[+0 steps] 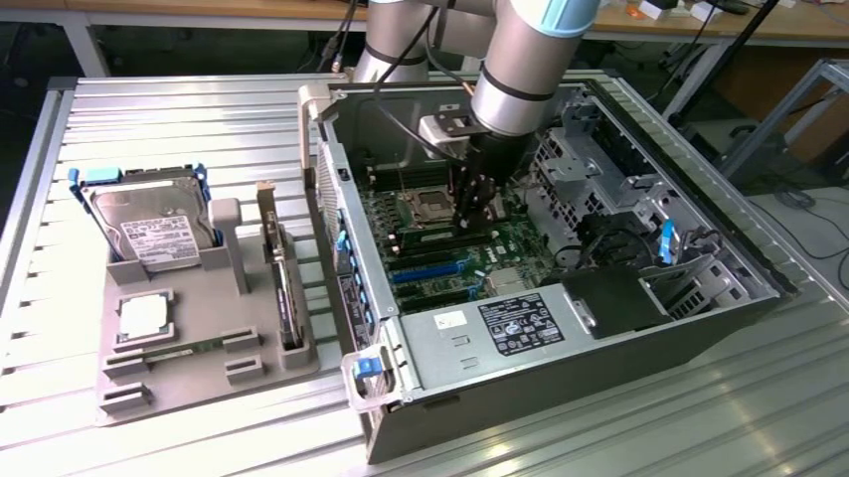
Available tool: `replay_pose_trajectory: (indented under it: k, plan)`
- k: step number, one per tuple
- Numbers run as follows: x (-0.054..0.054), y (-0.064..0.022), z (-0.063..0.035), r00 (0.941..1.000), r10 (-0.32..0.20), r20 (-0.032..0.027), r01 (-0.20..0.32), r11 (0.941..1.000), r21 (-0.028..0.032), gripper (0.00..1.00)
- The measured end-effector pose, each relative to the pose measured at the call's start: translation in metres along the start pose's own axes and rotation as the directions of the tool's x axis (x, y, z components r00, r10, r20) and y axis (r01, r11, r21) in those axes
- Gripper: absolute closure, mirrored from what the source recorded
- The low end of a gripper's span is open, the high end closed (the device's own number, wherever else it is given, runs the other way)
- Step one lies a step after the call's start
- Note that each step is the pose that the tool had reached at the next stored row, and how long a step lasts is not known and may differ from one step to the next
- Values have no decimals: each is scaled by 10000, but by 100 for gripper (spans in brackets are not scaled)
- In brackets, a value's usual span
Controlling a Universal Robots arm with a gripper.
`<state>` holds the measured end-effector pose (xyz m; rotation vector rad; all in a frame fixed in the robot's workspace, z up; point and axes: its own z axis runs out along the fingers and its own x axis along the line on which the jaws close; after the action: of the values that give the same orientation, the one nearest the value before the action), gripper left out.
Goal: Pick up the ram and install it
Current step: 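Insert the ram into the slot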
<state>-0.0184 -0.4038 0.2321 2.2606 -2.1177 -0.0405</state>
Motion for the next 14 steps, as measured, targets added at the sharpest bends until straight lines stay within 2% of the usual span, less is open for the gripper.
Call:
replay_pose_trajectory:
  k: [14]
  plan:
    - [8,0,0,10000,0,-9,0,10000,0,87]
